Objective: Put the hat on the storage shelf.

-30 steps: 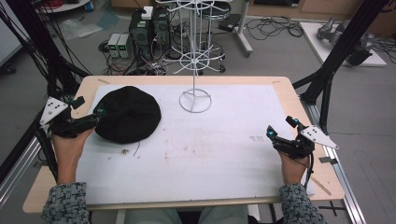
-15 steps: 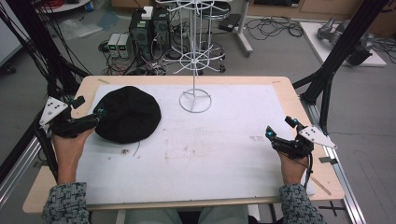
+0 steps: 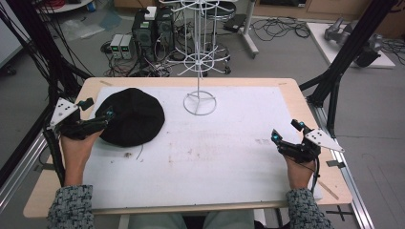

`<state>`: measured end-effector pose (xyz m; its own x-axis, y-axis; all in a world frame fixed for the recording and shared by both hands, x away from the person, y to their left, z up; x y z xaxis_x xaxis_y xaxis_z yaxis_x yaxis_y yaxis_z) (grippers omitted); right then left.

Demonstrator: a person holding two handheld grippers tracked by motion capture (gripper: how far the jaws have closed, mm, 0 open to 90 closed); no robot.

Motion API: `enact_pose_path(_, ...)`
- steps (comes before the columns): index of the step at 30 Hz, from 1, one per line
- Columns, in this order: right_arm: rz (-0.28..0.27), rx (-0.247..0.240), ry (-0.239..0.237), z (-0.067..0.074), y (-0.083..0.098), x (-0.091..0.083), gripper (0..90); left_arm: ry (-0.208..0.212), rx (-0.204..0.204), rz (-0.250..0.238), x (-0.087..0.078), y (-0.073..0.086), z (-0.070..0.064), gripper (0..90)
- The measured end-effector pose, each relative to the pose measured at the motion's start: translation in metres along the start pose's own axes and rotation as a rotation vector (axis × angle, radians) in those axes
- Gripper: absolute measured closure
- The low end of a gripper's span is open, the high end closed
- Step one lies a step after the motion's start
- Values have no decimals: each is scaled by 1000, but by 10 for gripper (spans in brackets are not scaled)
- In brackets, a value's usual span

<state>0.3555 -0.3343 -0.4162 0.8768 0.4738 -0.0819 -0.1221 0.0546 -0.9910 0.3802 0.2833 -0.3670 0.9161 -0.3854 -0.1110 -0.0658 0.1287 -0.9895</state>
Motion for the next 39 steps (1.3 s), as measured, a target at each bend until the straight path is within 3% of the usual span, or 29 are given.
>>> enact_pose_path(12,13,-14,1,1,1,-1,110,25,43,44,27,16,-14,196)
enact_pose_path(28,31,-9,11,0,2,-4,110,69,94,106,47,32,-26,219)
enact_pose_path(37,35,-8,18,-1,2,-6,110,80,129,171,58,43,-33,253)
enact_pose_path(39,33,-11,18,-2,2,-6,110,66,137,197,61,47,-33,267)
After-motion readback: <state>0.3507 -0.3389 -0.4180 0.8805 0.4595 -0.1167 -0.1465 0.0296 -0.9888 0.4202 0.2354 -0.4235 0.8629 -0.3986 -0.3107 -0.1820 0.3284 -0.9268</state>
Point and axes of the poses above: each handheld gripper's, and its own axes: x roughly forward along the jaws, y roughly out of its underside, z roughly to its left, the point moved 4 cm from there along x, roughly forward along the jaws, and after that the axes turned 6 degrees about x, right-handed, at the moved point
